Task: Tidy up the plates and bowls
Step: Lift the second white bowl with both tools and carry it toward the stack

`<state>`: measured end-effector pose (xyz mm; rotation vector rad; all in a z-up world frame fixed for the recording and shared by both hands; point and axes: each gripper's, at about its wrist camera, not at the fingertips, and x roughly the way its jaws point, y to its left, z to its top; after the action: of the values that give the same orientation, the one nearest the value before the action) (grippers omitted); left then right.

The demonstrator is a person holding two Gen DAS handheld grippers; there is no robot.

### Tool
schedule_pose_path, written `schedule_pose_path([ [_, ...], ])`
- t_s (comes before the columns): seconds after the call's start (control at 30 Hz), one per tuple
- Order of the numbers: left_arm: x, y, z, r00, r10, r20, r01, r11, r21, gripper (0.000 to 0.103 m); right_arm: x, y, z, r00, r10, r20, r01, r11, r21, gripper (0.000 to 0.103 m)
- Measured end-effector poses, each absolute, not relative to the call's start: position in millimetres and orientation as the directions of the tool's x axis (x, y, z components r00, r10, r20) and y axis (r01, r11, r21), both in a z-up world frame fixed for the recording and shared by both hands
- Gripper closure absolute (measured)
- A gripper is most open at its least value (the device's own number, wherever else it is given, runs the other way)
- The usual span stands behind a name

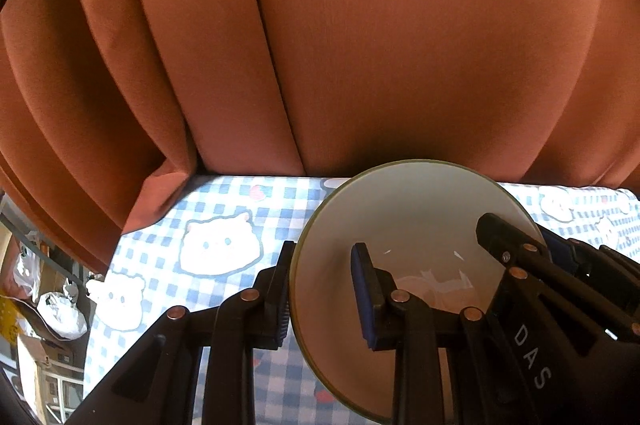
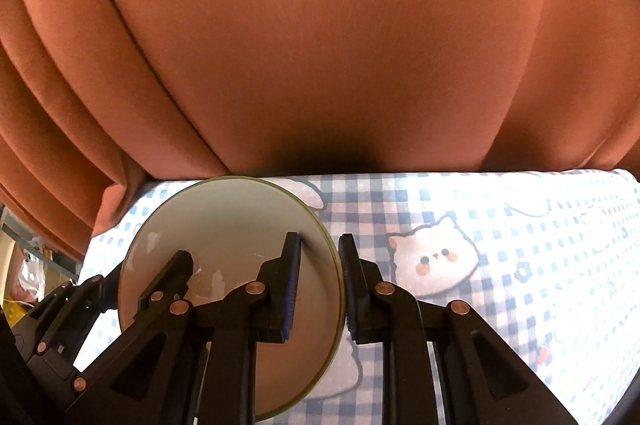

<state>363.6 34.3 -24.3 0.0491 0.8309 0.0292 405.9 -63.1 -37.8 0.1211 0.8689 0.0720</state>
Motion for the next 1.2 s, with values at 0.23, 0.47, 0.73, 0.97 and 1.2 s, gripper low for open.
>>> schedule_pose_path([
  [0.23, 326.5, 34.2, -2.8, 0.697, 0.025, -0.717, 0.012, 0.999, 0.047, 0.077, 365.9, -63.1, -13.3, 0.665, 0.102, -0.74, 0.009, 0.989, 0.145, 0.08],
  [0.47, 286.5, 31.4, 13.1, 0.718, -0.015, -0.696, 0.056, 0.998, 0.037, 0.077, 315.9, -69.3, 9.9, 0.692, 0.072, -0.718, 0.046, 0.989, 0.142, 0.08],
  [0.73, 244.3, 22.6, 18.3, 0.727, -0.068, -0.683, 0.113, 0.993, 0.021, 0.077, 262.1, -82.1, 26.3, 0.712, 0.018, -0.702, 0.1, 0.987, 0.127, 0.08],
  [0.97, 216.8, 7.7, 15.5, 0.732, -0.08, -0.677, 0.132, 0.991, 0.026, 0.077, 223.2, -100.1, 28.8, 0.719, 0.0, -0.695, 0.127, 0.983, 0.131, 0.08],
  [1.2, 198.3, -6.9, 5.1, 0.725, -0.055, -0.686, 0.112, 0.993, 0.039, 0.077, 191.9, -120.9, 23.6, 0.722, 0.019, -0.692, 0.112, 0.983, 0.144, 0.08],
])
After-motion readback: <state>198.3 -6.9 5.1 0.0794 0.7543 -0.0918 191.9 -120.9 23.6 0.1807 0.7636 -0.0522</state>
